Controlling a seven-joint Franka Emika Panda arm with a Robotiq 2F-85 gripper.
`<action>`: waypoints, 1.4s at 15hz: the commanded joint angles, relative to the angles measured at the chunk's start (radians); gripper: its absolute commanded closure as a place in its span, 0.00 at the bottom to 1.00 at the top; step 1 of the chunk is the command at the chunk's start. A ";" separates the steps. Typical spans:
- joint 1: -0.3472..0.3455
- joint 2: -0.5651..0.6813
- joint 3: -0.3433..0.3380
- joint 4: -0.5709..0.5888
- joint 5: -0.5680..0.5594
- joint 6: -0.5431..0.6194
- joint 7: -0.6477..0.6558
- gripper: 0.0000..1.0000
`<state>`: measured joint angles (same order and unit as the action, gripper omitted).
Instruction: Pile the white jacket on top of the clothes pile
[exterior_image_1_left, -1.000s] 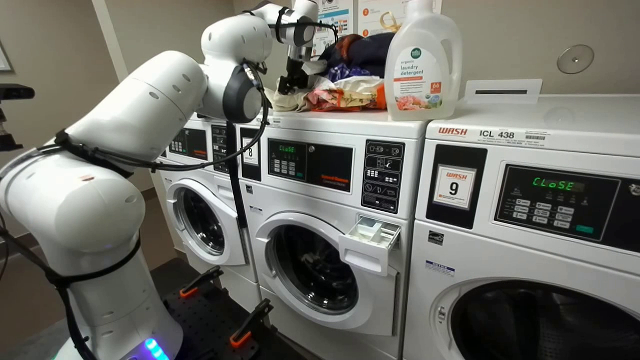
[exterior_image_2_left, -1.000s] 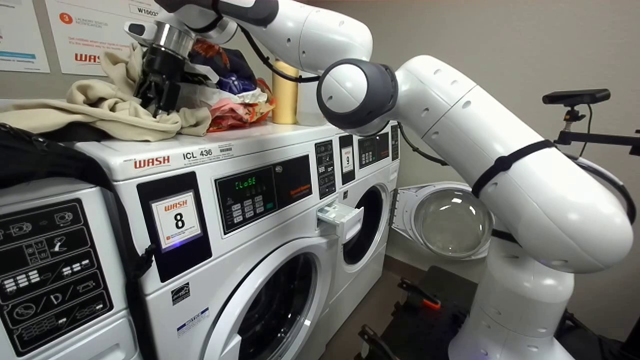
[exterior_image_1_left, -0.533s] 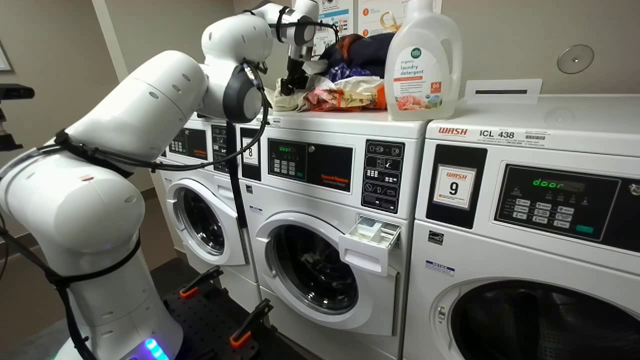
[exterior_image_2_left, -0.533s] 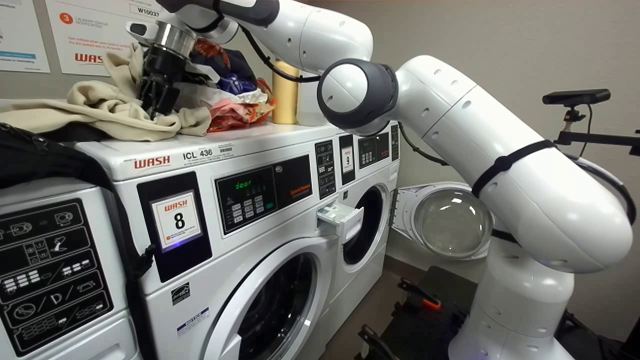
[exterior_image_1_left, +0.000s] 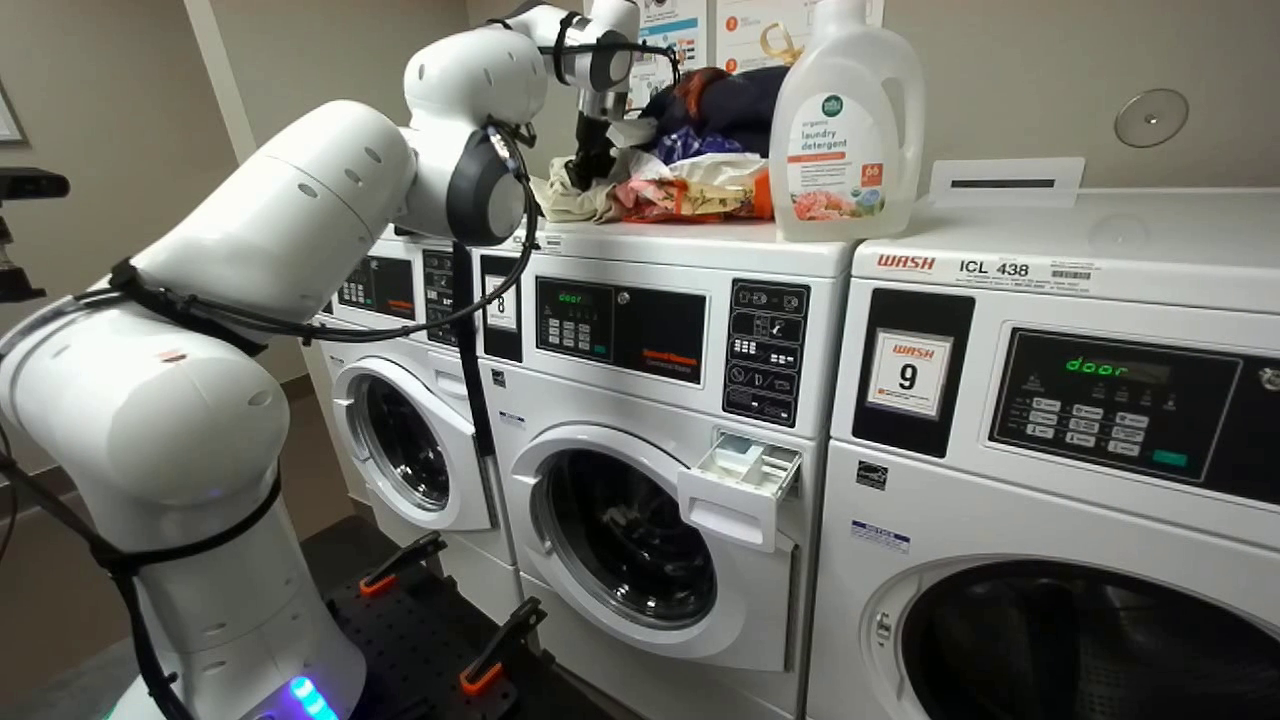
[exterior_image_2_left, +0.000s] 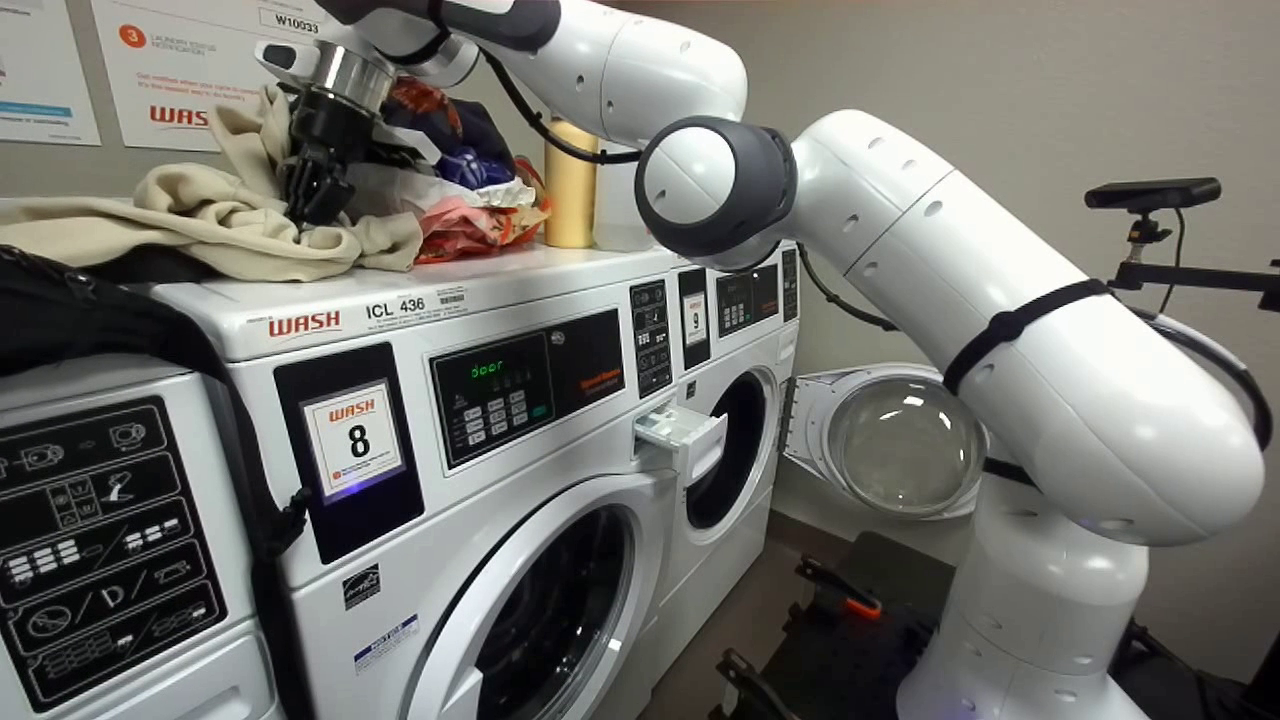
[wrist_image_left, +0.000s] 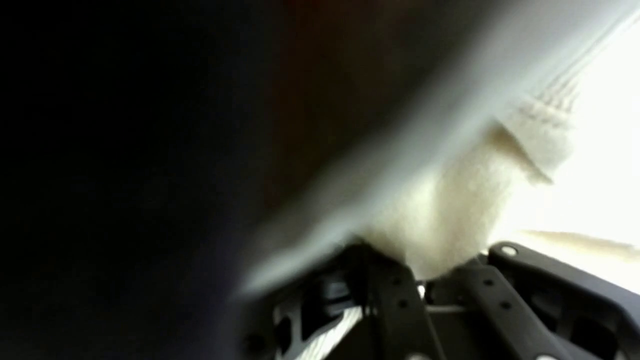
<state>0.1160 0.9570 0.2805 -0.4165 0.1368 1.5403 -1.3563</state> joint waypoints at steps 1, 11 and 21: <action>-0.016 -0.002 0.010 -0.024 0.016 0.013 0.006 0.97; -0.090 -0.057 0.078 0.030 0.122 0.214 0.075 0.97; -0.124 -0.092 0.084 0.020 0.161 0.701 0.265 0.97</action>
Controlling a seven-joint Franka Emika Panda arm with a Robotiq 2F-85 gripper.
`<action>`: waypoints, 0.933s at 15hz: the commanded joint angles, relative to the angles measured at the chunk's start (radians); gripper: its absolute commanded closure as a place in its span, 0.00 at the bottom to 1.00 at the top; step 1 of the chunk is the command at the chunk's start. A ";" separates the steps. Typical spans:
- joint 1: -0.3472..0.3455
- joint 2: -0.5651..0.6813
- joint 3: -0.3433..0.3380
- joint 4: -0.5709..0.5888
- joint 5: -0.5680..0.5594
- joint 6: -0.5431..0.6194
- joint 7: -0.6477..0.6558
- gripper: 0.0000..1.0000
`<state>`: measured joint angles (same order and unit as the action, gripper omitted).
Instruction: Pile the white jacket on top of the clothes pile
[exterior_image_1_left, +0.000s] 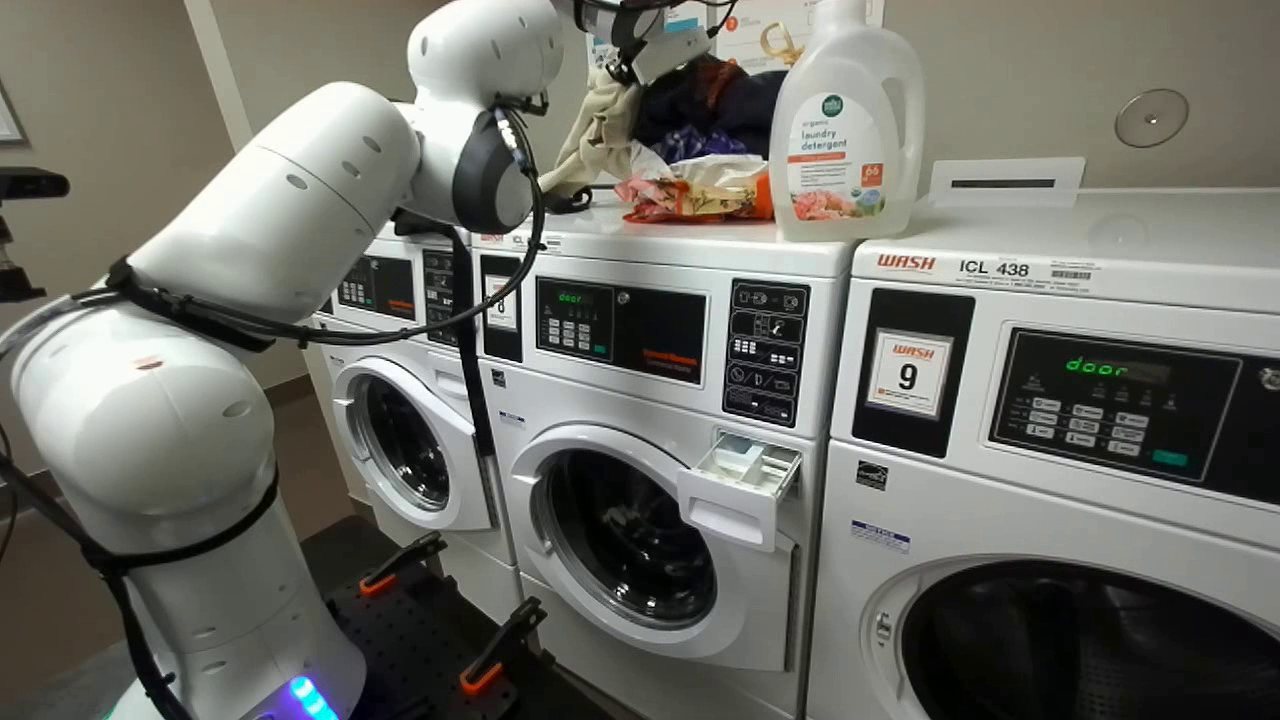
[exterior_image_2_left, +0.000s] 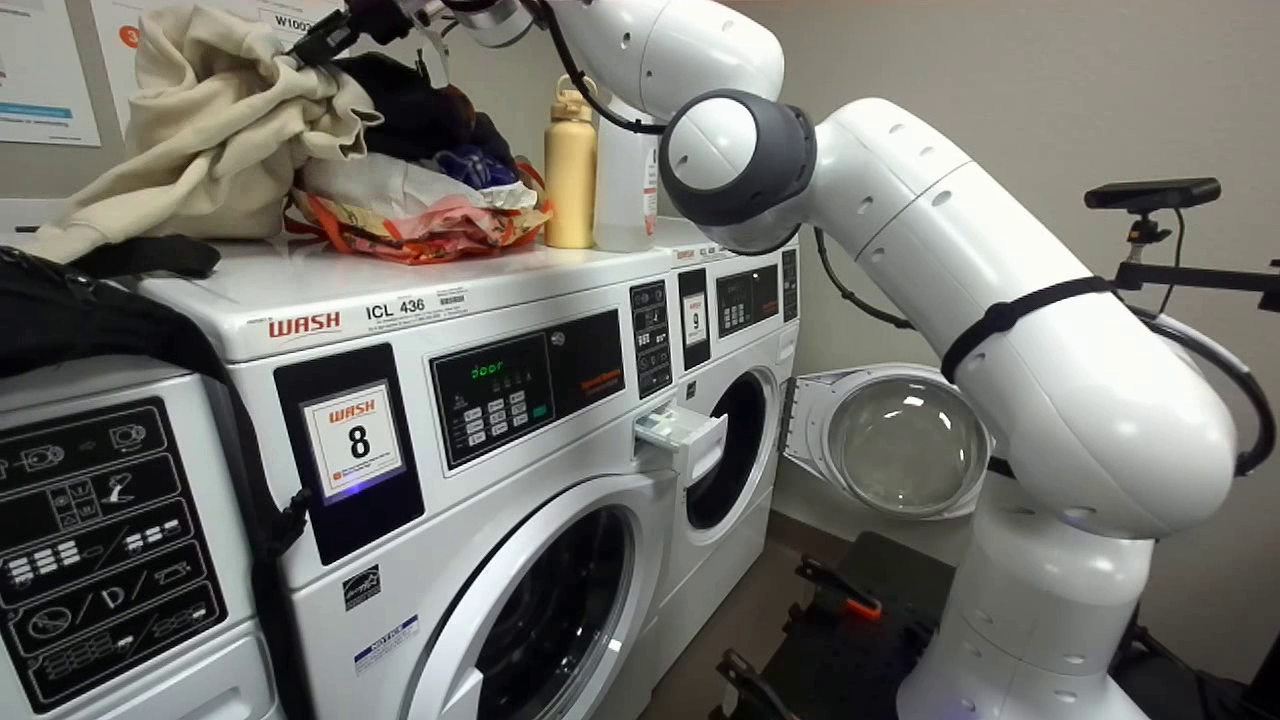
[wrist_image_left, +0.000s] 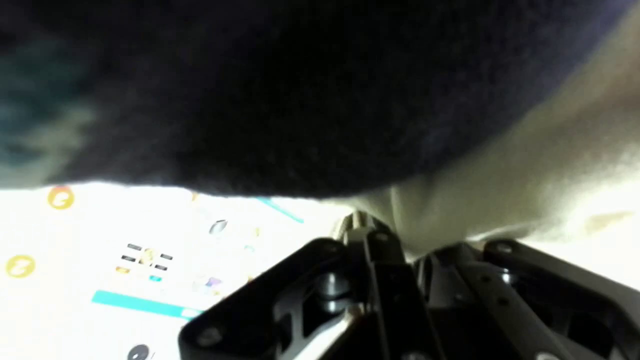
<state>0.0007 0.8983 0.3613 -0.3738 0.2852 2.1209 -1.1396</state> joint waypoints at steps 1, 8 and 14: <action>-0.007 -0.035 -0.004 -0.025 0.006 0.176 0.074 0.97; -0.004 -0.056 -0.095 -0.048 -0.052 0.527 0.297 0.97; 0.008 -0.089 -0.355 -0.069 -0.237 0.713 0.613 0.97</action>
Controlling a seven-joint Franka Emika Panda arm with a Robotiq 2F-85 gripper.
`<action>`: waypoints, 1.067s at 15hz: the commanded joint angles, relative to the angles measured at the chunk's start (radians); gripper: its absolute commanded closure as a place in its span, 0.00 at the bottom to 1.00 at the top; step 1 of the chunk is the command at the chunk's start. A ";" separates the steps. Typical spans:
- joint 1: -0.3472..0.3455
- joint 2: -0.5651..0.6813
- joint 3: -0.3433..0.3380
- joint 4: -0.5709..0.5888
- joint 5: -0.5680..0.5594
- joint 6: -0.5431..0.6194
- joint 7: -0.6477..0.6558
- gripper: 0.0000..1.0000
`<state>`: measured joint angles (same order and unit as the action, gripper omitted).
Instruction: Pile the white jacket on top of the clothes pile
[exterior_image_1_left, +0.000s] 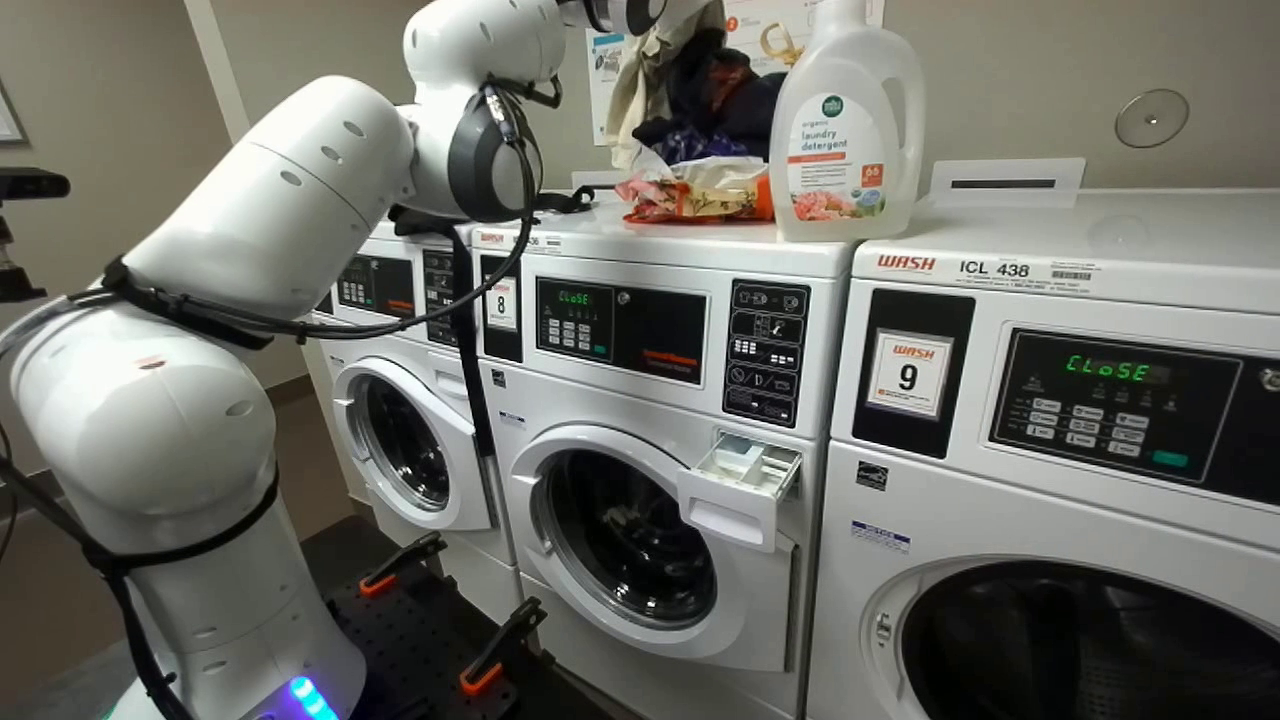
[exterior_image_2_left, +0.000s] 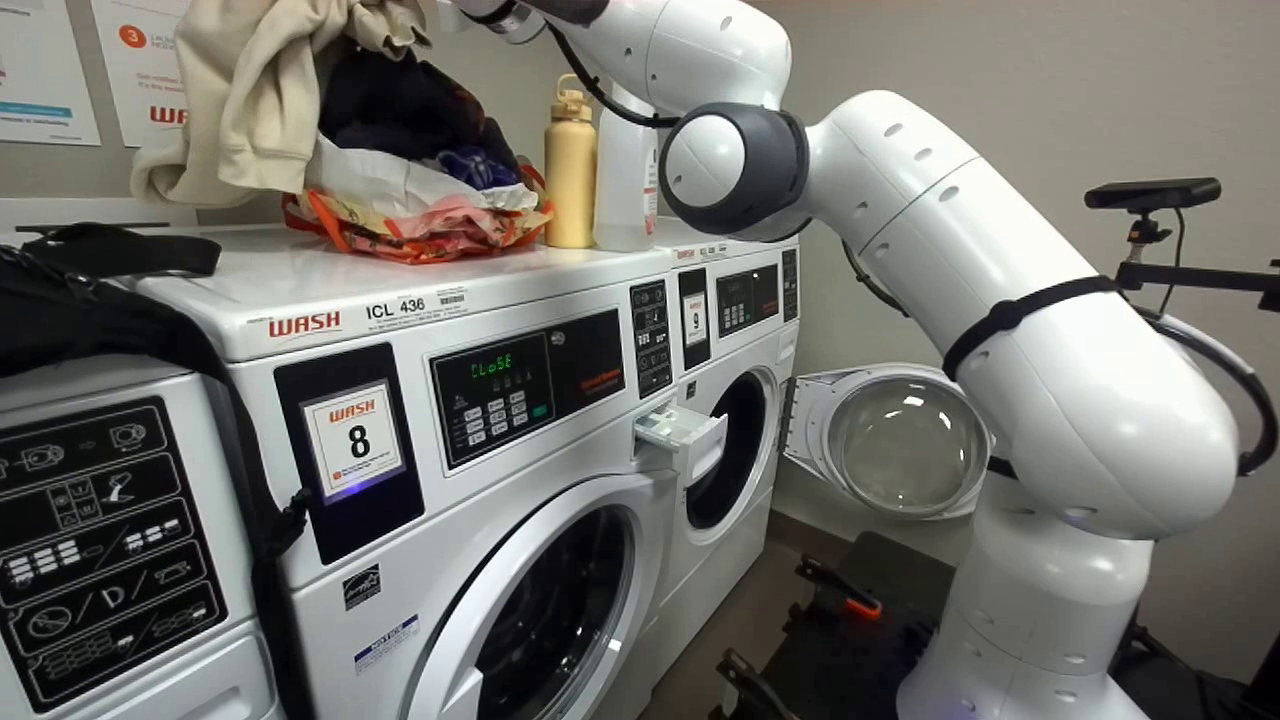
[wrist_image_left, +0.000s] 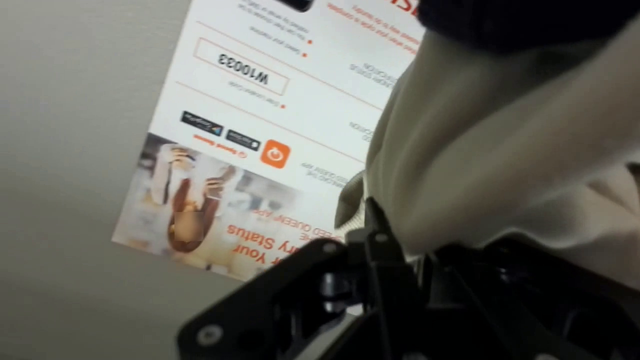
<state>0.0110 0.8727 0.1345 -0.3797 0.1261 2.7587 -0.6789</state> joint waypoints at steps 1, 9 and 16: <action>0.001 -0.066 -0.188 -0.061 -0.115 0.092 0.220 0.97; 0.038 -0.070 -0.687 -0.037 -0.407 0.024 0.673 0.97; 0.023 -0.011 -0.565 0.045 -0.448 -0.267 0.482 0.97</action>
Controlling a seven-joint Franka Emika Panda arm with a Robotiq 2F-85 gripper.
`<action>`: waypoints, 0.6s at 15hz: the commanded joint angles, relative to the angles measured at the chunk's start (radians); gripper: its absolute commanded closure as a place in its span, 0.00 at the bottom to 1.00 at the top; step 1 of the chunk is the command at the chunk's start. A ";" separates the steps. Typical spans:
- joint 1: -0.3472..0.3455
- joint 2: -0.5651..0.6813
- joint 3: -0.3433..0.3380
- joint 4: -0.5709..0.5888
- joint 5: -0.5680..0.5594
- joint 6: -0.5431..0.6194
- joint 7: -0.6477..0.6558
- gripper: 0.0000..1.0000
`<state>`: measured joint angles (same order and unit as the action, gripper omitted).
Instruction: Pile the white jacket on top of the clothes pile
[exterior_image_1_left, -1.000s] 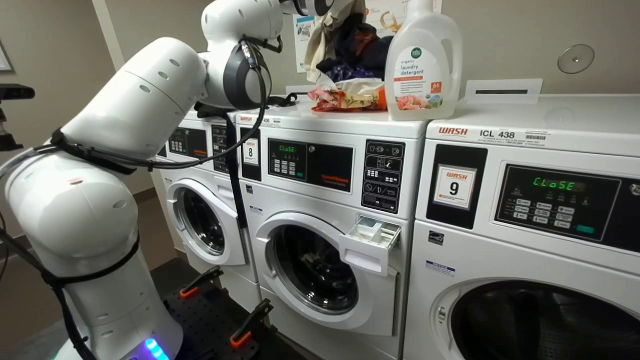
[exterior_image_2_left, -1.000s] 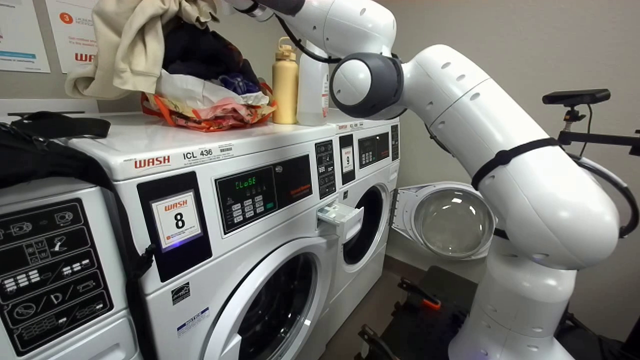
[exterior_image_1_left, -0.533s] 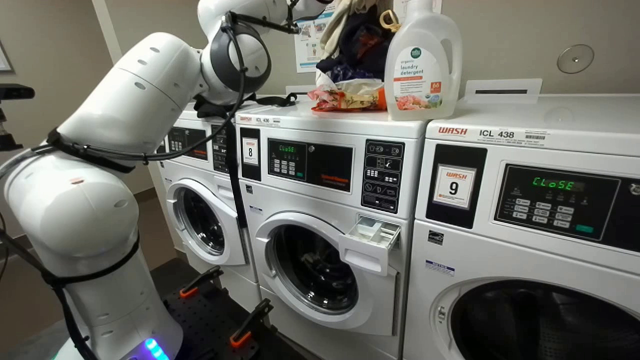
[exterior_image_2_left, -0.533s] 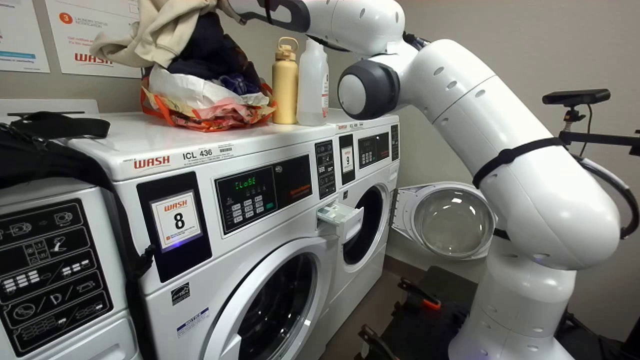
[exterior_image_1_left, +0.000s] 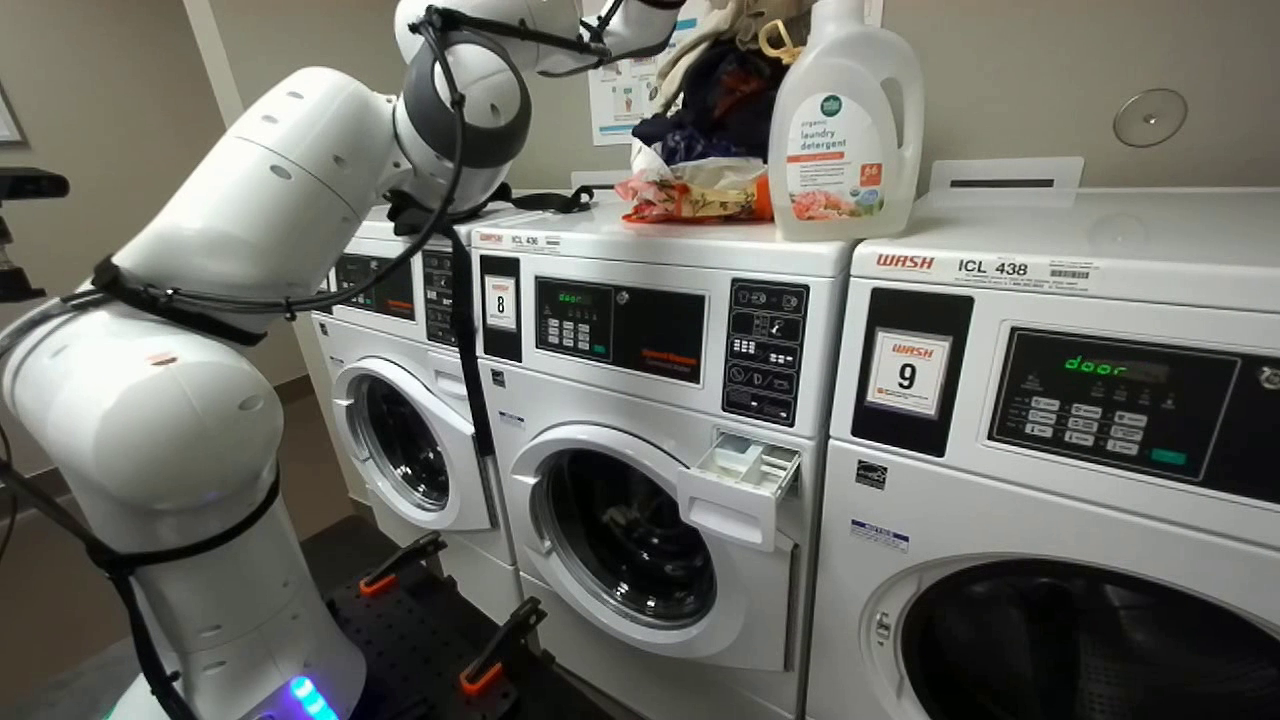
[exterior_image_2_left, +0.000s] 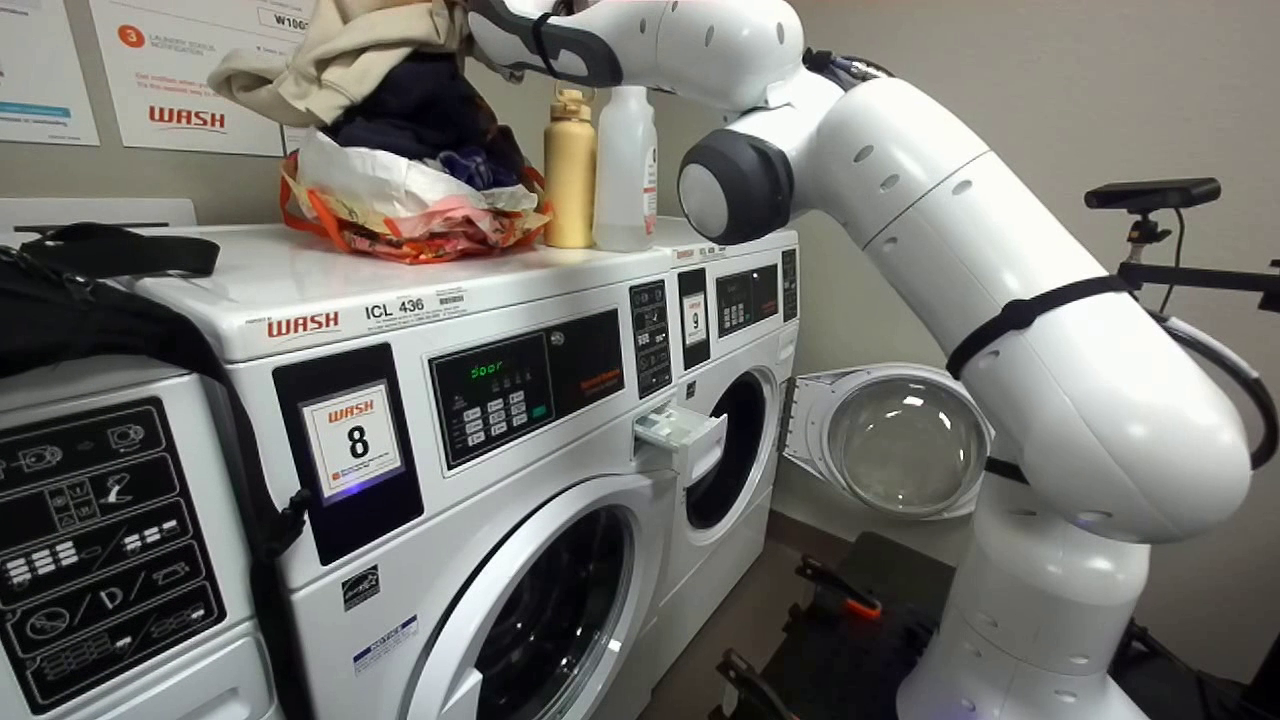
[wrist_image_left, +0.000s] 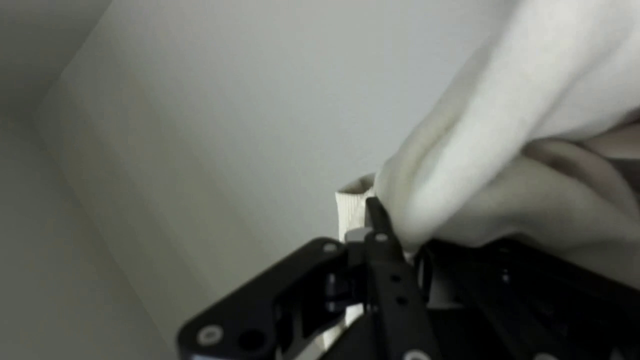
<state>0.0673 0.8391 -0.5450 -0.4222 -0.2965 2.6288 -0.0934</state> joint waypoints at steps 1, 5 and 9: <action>0.030 -0.053 0.066 -0.065 0.003 -0.124 -0.127 0.97; -0.013 0.004 0.153 0.072 -0.041 -0.392 -0.218 0.97; 0.039 -0.071 0.092 -0.069 -0.017 -0.504 -0.259 0.97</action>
<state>0.0861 0.8194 -0.4463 -0.4214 -0.3088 2.2155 -0.2972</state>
